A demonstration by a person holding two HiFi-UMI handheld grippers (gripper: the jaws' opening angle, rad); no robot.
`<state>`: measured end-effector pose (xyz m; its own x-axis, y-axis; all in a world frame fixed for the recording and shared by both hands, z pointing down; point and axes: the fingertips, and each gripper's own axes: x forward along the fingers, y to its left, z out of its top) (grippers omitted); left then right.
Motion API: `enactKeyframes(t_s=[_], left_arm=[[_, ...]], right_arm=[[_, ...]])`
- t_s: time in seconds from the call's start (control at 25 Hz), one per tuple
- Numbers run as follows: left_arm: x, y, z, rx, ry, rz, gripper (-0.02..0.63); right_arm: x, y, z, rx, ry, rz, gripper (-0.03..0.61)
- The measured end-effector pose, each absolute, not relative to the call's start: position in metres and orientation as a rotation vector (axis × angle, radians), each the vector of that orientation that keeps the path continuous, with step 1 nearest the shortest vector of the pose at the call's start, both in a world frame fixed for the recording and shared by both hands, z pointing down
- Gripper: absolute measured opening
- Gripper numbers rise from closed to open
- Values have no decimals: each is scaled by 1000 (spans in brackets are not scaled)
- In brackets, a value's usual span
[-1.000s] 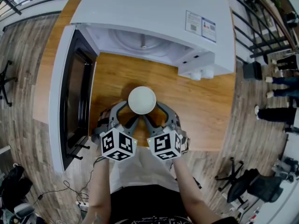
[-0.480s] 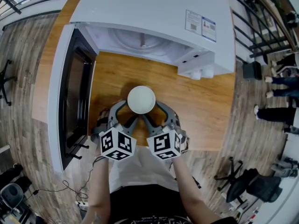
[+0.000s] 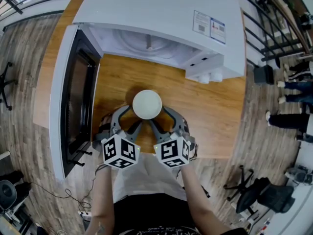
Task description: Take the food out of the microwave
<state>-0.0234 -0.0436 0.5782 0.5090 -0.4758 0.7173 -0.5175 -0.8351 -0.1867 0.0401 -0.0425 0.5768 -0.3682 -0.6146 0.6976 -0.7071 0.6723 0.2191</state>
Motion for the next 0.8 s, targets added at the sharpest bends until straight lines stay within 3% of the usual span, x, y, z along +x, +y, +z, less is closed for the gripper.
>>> enactKeyframes(t_s=[0.2, 0.24, 0.36, 0.52, 0.8], left_arm=[[-24, -42, 570, 2695, -886, 1171, 296], [-25, -43, 565, 2701, -900, 1132, 271], [-29, -47, 548, 2726, -984, 1033, 185], [-31, -52, 530, 2760, -1096, 982, 50], [-24, -59, 504, 2737, -1206, 827, 31]], right_arm=[[47, -40, 574, 1022, -2108, 170, 255], [49, -40, 571, 1032, -2116, 172, 242], [56, -40, 559, 1093, -2132, 170, 116], [66, -41, 547, 1170, -2134, 198, 55], [71, -52, 516, 1307, -2230, 309, 32]])
